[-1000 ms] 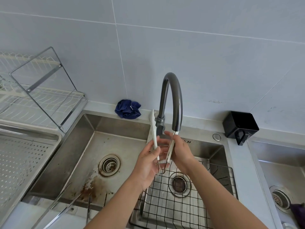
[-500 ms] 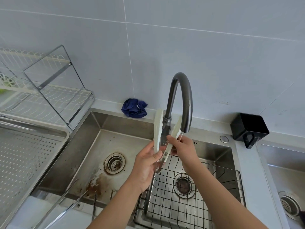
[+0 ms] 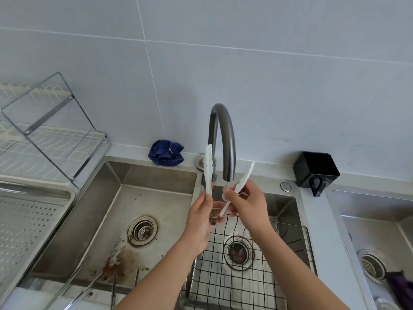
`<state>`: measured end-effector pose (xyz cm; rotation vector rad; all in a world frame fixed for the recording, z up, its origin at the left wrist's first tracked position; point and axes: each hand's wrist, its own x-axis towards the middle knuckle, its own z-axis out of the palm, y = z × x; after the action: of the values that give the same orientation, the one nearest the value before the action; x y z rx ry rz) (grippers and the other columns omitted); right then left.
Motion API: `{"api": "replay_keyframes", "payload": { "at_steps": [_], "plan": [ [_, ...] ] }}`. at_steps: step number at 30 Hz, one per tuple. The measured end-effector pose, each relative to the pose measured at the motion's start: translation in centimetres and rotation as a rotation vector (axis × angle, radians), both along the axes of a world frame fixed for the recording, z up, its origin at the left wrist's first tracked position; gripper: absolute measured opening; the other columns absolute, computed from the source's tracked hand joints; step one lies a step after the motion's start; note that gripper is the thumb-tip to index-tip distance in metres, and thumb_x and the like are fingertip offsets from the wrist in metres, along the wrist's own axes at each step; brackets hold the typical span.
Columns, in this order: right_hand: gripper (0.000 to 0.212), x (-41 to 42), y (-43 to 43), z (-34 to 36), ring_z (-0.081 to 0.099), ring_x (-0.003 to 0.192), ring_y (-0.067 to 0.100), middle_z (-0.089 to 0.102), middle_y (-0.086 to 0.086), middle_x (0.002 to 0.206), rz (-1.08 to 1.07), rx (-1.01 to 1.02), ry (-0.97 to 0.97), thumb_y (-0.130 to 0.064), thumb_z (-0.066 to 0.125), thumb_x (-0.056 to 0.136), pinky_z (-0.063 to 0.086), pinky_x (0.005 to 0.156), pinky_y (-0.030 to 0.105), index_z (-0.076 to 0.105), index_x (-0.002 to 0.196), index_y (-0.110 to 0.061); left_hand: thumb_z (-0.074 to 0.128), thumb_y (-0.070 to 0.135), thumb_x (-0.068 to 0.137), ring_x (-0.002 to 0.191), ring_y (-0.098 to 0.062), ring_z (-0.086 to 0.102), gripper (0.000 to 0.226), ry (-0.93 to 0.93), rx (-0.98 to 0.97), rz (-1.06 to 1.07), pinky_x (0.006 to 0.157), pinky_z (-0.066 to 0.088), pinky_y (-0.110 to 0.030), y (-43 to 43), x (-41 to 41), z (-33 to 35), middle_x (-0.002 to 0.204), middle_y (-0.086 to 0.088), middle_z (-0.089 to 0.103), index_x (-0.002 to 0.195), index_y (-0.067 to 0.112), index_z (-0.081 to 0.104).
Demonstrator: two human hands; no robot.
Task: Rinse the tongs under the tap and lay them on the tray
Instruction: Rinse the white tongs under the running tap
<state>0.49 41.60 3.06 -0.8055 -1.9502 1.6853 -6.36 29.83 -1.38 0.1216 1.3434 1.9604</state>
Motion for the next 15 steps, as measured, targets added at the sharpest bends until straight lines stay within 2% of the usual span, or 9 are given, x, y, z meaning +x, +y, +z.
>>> {"api": "replay_keyframes", "payload": {
  "at_steps": [1,3,5,7,9,11,13,15],
  "plan": [
    [0.02,-0.1,0.0,0.2,0.071,0.066,0.029,0.073,0.006,0.076,-0.007,0.027,-0.006,-0.044,0.078,0.08,0.061,0.058,0.041,0.066,0.085,-0.029,0.053,0.043,0.096,0.088,-0.028,0.068,0.037,-0.003,0.014,-0.003,0.074,0.049,-0.039,0.3,-0.1,0.2,0.098,-0.016,0.073,0.129,0.031,0.065],
    [0.031,-0.3,0.0,0.3,0.071,0.066,0.021,0.074,0.001,0.076,-0.015,0.064,-0.007,-0.052,0.077,0.078,0.06,0.058,0.038,0.067,0.089,-0.024,0.054,0.047,0.092,0.088,-0.025,0.069,0.038,-0.007,0.017,-0.017,0.081,0.051,-0.043,1.0,-0.1,0.7,0.101,-0.014,0.073,0.123,0.031,0.068],
    [0.026,-0.5,0.1,0.3,0.071,0.064,0.015,0.074,0.0,0.075,-0.017,0.094,-0.016,-0.048,0.076,0.086,0.059,0.056,0.036,0.067,0.089,-0.024,0.054,0.051,0.089,0.087,-0.019,0.072,0.039,-0.022,-0.002,-0.026,0.083,0.053,-0.043,1.8,0.0,0.9,0.101,-0.007,0.076,0.119,0.034,0.071],
    [0.022,-0.8,0.3,0.2,0.07,0.064,0.013,0.073,0.004,0.075,-0.037,0.119,-0.064,-0.043,0.072,0.092,0.06,0.06,0.044,0.065,0.088,-0.022,0.054,0.053,0.09,0.076,-0.017,0.07,0.037,-0.028,-0.04,-0.029,0.072,0.052,-0.037,2.4,0.2,1.1,0.091,-0.002,0.076,0.117,0.033,0.072],
    [0.026,-1.0,0.6,0.1,0.065,0.057,0.01,0.07,0.004,0.073,-0.051,0.135,-0.111,-0.042,0.07,0.093,0.058,0.06,0.045,0.063,0.087,-0.018,0.053,0.048,0.099,0.06,-0.018,0.06,0.027,-0.014,-0.121,-0.016,0.054,0.045,-0.031,2.8,0.5,1.1,0.079,-0.005,0.07,0.112,0.033,0.072],
    [0.03,-1.2,0.8,-0.1,0.056,0.053,0.008,0.064,0.003,0.069,-0.04,0.176,-0.158,-0.042,0.071,0.093,0.052,0.055,0.038,0.06,0.085,-0.016,0.051,0.043,0.103,0.049,-0.017,0.051,0.023,0.008,-0.212,-0.005,0.043,0.035,-0.026,3.0,0.9,0.7,0.07,-0.007,0.063,0.103,0.033,0.072],
    [0.034,-1.6,0.7,-0.3,0.047,0.048,0.003,0.055,-0.004,0.062,-0.02,0.245,-0.209,-0.044,0.071,0.092,0.041,0.048,0.022,0.054,0.079,-0.018,0.051,0.043,0.103,0.041,-0.015,0.047,0.029,-0.001,-0.271,0.004,0.037,0.03,-0.022,3.0,1.5,0.4,0.059,-0.004,0.058,0.102,0.021,0.07],
    [0.041,-2.1,0.2,-0.4,0.044,0.044,0.002,0.048,-0.01,0.058,-0.007,0.294,-0.254,-0.05,0.07,0.092,0.036,0.043,0.017,0.046,0.073,-0.023,0.049,0.043,0.103,0.035,-0.012,0.043,0.037,-0.045,-0.306,0.033,0.034,0.027,-0.019,2.7,2.0,0.0,0.052,-0.001,0.053,0.104,0.01,0.065]
  ]
}}
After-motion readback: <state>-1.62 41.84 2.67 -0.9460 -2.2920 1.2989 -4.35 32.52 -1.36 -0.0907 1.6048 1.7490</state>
